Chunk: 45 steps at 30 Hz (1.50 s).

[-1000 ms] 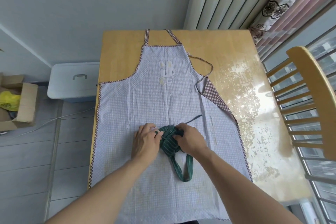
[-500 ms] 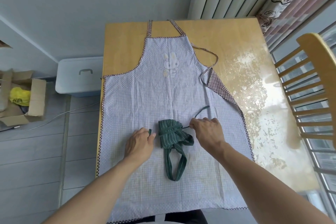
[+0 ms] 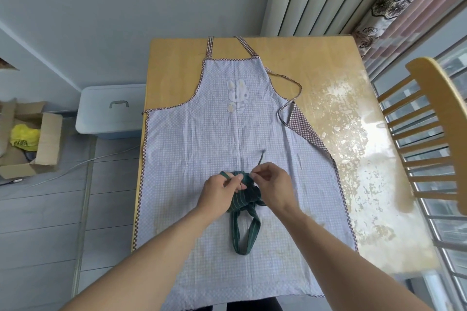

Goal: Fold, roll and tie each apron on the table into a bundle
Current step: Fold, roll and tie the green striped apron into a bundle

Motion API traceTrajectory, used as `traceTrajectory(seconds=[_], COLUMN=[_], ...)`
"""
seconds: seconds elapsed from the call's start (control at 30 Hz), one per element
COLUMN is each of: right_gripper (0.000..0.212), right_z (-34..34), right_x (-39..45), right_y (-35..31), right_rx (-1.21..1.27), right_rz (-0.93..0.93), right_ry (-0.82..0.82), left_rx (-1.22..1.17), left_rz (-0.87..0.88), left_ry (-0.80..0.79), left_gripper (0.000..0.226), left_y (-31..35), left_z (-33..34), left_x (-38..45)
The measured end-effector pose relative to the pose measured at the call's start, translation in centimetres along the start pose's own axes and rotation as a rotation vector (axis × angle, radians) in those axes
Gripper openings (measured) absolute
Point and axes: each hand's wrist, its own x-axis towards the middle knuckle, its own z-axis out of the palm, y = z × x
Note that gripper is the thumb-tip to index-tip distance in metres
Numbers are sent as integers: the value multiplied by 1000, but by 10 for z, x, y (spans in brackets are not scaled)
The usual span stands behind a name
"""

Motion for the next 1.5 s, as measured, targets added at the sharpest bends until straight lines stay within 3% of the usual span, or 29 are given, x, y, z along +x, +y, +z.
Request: traceTrajectory(seconds=[0.13, 0.3, 0.37, 0.5, 0.67, 0.77, 0.9, 1.0, 1.23, 1.33, 1.5], right_gripper=[15, 35, 36, 17, 6, 12, 14, 4, 15, 13, 21], right_z=[0, -2, -8, -18, -22, -21, -24, -26, -32, -34, -23], right_x=[-9, -17, -17, -17, -9, 6, 20, 29, 23, 20, 14], right_y=[6, 2, -1, 1, 6, -2, -18, -21, -29, -33, -29], right_rx=[117, 348, 366, 219, -296, -476, -458, -501, -498, -358, -323], right_rz=[25, 51, 33, -54, -512, -667, -514, -446, -275, -185, -66], right_ry=[39, 66, 11, -137, -230, -336, -445, -476, -515, -488, -266], left_rx=[24, 27, 36, -32, 14, 0, -93, -81, -55, -161, -265], left_rz=[-27, 63, 82, 23, 51, 57, 28, 38, 36, -4, -36], left_ry=[3, -76, -51, 12, -18, -32, -69, -79, -131, -181, -260], left_gripper=[40, 7, 10, 16, 10, 12, 14, 11, 12, 18, 36], left_y=[-2, -9, -13, -14, -12, -12, -11, -10, -13, -12, -10], left_z=[6, 14, 15, 16, 18, 16, 11, 10, 4, 1, -3], left_x=[5, -2, -3, -2, 1, 2, 2, 3, 4, 5, 2])
